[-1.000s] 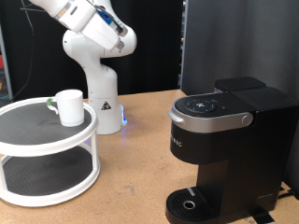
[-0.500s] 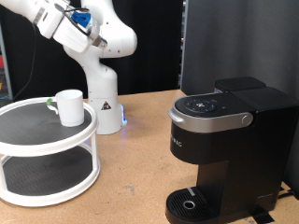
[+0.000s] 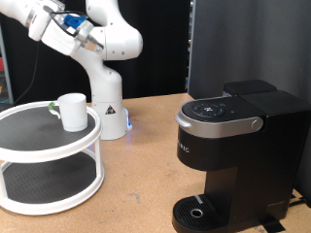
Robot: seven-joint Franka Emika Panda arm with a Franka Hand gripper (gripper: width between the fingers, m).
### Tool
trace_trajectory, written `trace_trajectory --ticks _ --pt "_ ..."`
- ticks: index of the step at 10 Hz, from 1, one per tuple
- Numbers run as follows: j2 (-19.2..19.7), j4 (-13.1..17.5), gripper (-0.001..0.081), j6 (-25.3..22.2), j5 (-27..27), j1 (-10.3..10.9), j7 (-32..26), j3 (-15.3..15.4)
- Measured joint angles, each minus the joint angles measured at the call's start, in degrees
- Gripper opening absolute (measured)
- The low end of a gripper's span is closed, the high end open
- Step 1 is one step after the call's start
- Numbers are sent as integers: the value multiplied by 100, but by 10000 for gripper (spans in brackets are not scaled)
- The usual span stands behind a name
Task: Make a cup of coffee with the keurig machine
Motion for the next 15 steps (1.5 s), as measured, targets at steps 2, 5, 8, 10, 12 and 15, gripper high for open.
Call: trace_trajectory --ticks 2,5,8,10,12,15 --pt "-68 106 4 -765 -638 -83 -465 -429" --pt "-141 249 4 -1169 -1235 -290 -813 -841" --pt "-237 267 4 -1043 -1282 -515 -843 -926" --pt "-247 291 4 -1027 -1327 -533 -842 -924" --pt "-247 318 4 -1027 -1380 -533 -842 -924" --pt "-245 362 4 -1044 -1375 -533 -838 -960"
